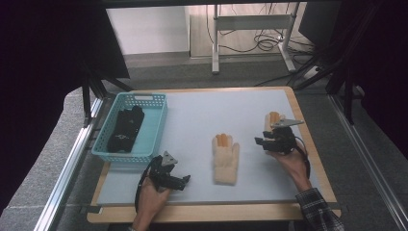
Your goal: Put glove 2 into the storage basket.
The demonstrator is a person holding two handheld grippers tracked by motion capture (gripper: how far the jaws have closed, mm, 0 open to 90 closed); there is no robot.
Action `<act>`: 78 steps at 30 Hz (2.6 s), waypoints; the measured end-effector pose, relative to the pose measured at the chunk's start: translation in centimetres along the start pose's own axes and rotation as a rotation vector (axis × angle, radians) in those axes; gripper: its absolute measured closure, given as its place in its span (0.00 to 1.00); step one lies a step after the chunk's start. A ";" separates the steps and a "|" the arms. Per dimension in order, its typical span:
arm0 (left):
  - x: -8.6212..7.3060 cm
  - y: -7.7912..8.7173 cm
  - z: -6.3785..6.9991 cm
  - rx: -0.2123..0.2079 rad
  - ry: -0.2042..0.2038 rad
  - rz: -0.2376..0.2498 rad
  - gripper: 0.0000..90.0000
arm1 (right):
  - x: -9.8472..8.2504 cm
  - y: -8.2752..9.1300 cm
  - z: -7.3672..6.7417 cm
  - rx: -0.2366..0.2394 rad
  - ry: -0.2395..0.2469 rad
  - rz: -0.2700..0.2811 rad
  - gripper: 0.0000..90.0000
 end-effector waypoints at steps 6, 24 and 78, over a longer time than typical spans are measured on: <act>0.0 0.0 0.0 -0.001 0.002 0.002 0.00 | -0.8 1.5 4.3 -0.092 -0.035 -0.001 0.64; 0.0 0.0 0.0 0.000 0.000 0.000 0.00 | -3.0 -2.4 6.2 -0.131 -0.033 -0.062 0.62; 0.0 0.0 0.0 0.000 0.001 0.002 0.00 | 1.9 -1.9 -12.5 0.141 0.084 0.007 0.64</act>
Point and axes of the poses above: each handheld gripper's, and its own axes: y roughly backward along the jaws, x roughly out of its top, z roughly to its right, the point moved 1 cm from there along -y, roughly forward along the jaws, and after that the axes turned 3 degrees about y, right-handed, at the moved point
